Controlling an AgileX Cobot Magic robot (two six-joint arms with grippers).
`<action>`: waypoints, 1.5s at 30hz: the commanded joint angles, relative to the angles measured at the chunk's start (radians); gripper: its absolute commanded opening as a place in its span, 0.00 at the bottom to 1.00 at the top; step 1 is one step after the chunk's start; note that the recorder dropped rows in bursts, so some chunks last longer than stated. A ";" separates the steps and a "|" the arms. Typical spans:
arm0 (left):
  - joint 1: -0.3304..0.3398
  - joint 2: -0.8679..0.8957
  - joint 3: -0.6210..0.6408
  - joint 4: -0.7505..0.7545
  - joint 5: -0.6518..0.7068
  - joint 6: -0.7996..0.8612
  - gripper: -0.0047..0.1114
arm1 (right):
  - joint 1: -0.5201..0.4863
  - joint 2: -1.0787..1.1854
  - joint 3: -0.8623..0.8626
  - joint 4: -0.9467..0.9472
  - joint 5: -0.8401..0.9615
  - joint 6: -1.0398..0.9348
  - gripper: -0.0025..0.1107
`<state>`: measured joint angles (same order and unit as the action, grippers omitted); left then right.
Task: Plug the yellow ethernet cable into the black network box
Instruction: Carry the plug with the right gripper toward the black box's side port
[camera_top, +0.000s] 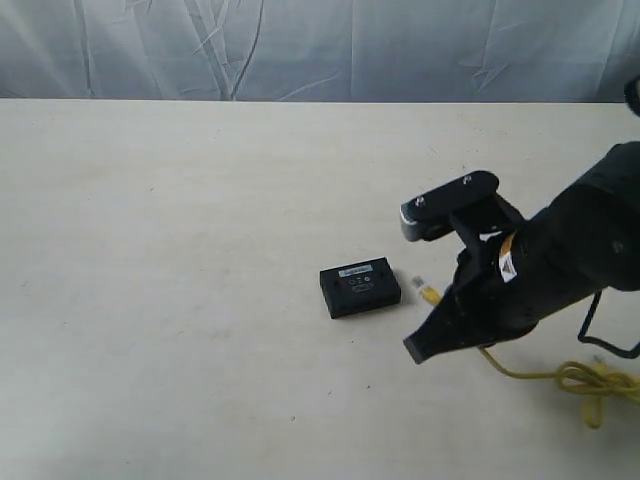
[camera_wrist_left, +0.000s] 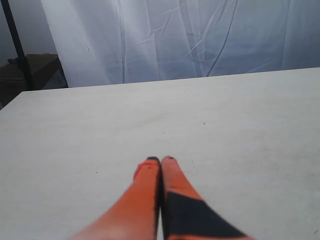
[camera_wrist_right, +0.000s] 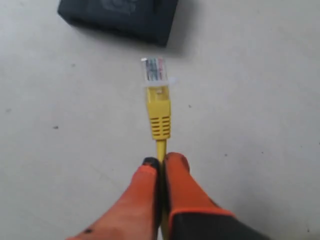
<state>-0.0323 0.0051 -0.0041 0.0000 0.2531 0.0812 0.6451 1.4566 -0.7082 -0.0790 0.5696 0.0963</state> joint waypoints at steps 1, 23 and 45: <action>0.001 -0.005 0.004 0.000 -0.013 -0.003 0.04 | 0.020 0.066 0.001 0.015 -0.029 -0.045 0.02; 0.001 -0.005 0.004 -0.041 -0.185 -0.004 0.04 | 0.083 0.181 -0.025 0.079 -0.080 -0.074 0.02; -0.001 1.276 -0.783 -0.607 0.357 0.694 0.04 | 0.007 0.264 -0.105 0.061 -0.080 -0.074 0.02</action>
<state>-0.0323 1.1310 -0.7425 -0.4665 0.5910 0.6019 0.6491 1.7196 -0.8079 -0.0073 0.4845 0.0339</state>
